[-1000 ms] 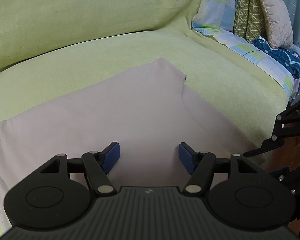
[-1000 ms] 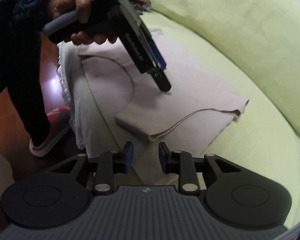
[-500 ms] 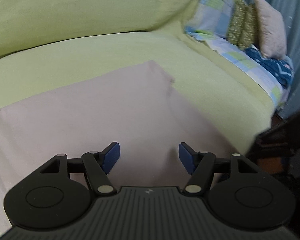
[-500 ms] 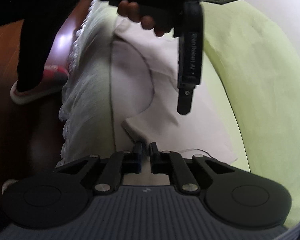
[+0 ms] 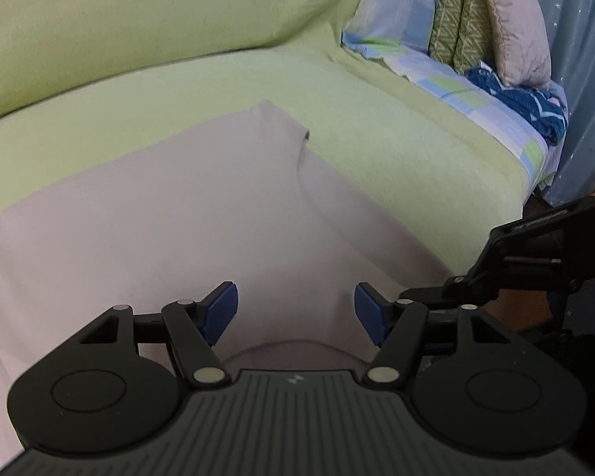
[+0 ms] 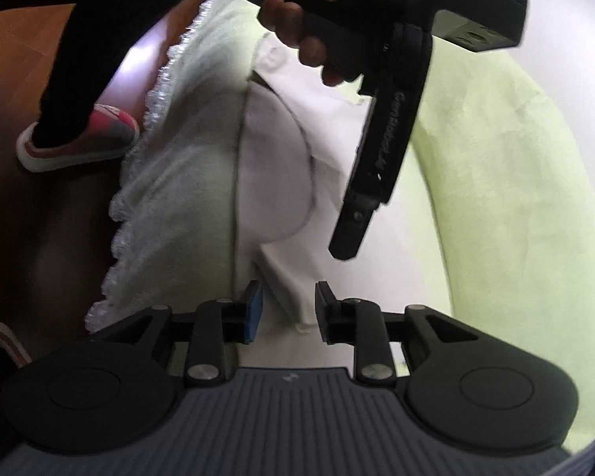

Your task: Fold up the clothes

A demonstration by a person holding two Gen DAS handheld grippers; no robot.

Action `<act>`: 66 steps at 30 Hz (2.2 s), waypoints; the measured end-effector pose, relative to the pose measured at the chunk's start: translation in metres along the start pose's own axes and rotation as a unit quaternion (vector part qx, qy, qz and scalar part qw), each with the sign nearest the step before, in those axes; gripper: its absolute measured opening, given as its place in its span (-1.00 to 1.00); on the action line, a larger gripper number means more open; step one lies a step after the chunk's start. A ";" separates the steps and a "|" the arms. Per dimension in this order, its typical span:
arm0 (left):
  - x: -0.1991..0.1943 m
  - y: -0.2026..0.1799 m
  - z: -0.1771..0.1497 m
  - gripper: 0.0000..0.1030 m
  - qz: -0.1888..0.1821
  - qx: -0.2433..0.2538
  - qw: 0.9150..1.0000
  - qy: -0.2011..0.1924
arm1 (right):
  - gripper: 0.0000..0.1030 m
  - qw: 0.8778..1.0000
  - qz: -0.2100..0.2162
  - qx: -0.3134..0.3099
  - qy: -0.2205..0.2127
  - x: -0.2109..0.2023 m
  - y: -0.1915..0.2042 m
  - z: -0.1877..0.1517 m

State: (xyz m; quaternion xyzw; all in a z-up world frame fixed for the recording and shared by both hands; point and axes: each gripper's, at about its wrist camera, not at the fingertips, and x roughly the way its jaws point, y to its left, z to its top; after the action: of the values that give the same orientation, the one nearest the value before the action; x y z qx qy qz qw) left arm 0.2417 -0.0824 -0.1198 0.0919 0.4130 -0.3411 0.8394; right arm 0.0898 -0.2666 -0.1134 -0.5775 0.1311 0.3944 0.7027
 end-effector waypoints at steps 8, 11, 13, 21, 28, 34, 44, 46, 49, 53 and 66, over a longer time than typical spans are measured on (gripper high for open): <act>0.001 -0.017 -0.015 0.29 0.031 0.066 0.997 0.012 | -1.00 0.999 0.007 0.032 0.005 0.004 -0.007 0.000; -0.004 -0.019 -0.019 0.29 0.032 0.071 0.997 0.009 | -1.00 0.999 0.005 0.034 0.006 0.002 -0.006 0.001; -0.009 -0.018 -0.020 0.29 0.023 0.064 0.998 0.009 | -1.00 0.999 0.002 0.037 0.006 0.001 -0.005 0.001; -0.019 -0.020 -0.028 0.29 0.019 0.074 0.997 0.013 | -0.99 0.998 0.014 0.067 0.003 0.003 -0.006 0.001; -0.021 -0.021 -0.030 0.29 0.018 0.074 0.997 0.017 | -0.97 0.998 0.008 0.057 0.016 0.010 0.001 0.002; -0.034 -0.027 -0.045 0.29 0.018 0.070 0.997 0.024 | -0.78 0.994 0.041 0.104 0.016 -0.006 -0.010 0.006; -0.054 -0.022 -0.087 0.29 0.034 -0.018 0.999 0.034 | -0.86 0.965 0.023 0.260 0.014 0.013 -0.042 -0.001; -0.058 -0.018 -0.093 0.29 0.041 -0.029 0.998 0.030 | -0.87 0.965 0.022 0.262 0.016 0.012 -0.035 -0.004; -0.067 -0.010 -0.096 0.29 0.049 -0.049 0.997 0.019 | -0.88 0.962 0.026 0.270 0.026 0.010 -0.036 -0.002; -0.071 -0.007 -0.089 0.29 0.053 -0.049 0.997 -0.008 | -0.88 0.956 0.014 0.292 0.019 0.010 -0.040 0.003; -0.057 0.010 -0.059 0.31 0.107 -0.066 0.991 -0.046 | -0.87 0.909 -0.030 0.415 0.011 0.013 -0.082 -0.023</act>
State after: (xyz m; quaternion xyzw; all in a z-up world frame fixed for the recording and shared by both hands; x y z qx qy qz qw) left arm 0.1872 -0.0210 -0.1160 0.0642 0.3835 -0.2254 0.8933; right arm 0.1626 -0.2838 -0.0703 -0.2418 0.2732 0.2766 0.8890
